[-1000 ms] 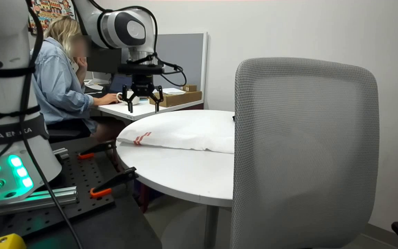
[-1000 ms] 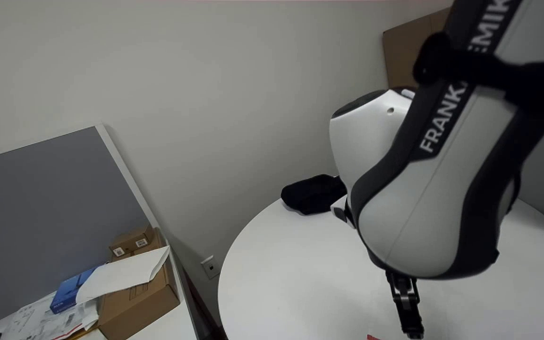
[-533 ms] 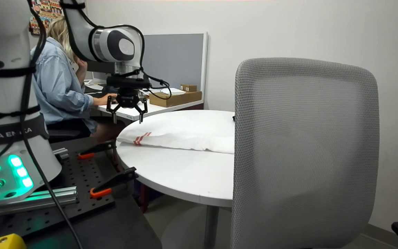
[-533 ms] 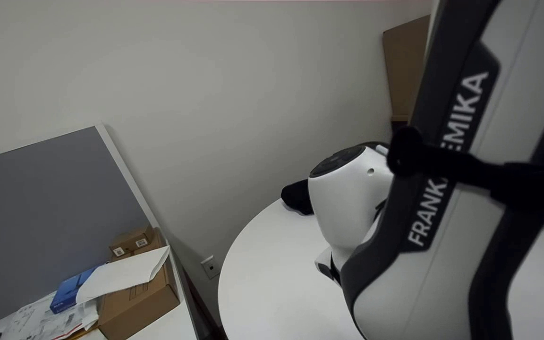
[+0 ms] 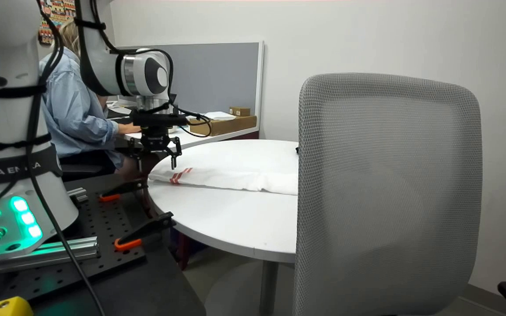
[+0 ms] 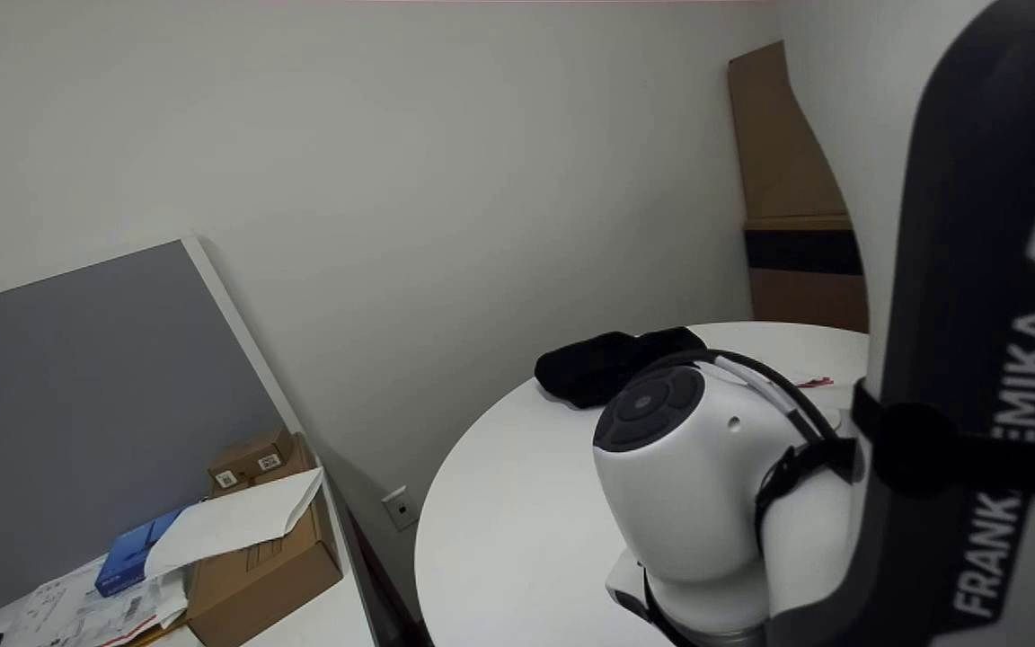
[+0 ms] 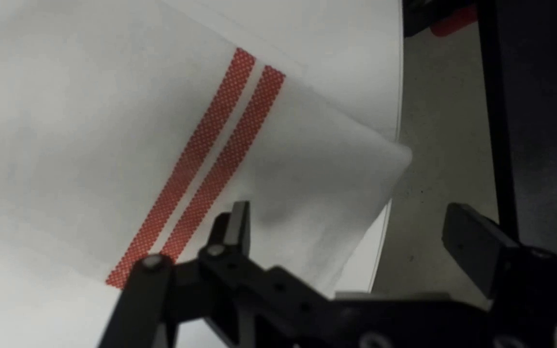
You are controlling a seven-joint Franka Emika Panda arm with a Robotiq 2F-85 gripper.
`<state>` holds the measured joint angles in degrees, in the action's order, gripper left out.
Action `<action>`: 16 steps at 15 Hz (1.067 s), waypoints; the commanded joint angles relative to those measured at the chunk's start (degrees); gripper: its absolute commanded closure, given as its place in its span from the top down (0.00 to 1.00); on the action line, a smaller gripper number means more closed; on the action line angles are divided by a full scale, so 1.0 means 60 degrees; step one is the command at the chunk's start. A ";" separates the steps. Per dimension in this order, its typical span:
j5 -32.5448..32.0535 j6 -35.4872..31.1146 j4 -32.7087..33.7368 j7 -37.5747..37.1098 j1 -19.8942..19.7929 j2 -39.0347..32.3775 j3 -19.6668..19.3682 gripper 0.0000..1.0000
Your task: Fold the white towel
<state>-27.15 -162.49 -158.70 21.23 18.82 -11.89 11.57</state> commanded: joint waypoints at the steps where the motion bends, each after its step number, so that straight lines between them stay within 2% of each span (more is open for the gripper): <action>1: -0.1455 -0.0586 0.0002 -0.1085 0.0494 -0.0336 -0.0573 0.74; 2: -0.1768 -0.0650 0.0005 -0.1328 0.0588 -0.0360 -0.0664 0.68; 7: -0.3014 -0.0803 0.0041 -0.2316 0.0873 -0.0423 -0.0973 0.28; 10: -0.3508 -0.0848 0.0070 -0.2763 0.0890 -0.0412 -0.1145 0.08; 14: -0.3602 -0.0937 0.0082 -0.2969 0.0680 -0.0354 -0.1289 0.02; 16: -0.3116 -0.1020 0.0094 -0.2635 0.0317 -0.0216 -0.1104 0.07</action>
<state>-47.60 -166.61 -158.13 4.73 22.89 -13.86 4.55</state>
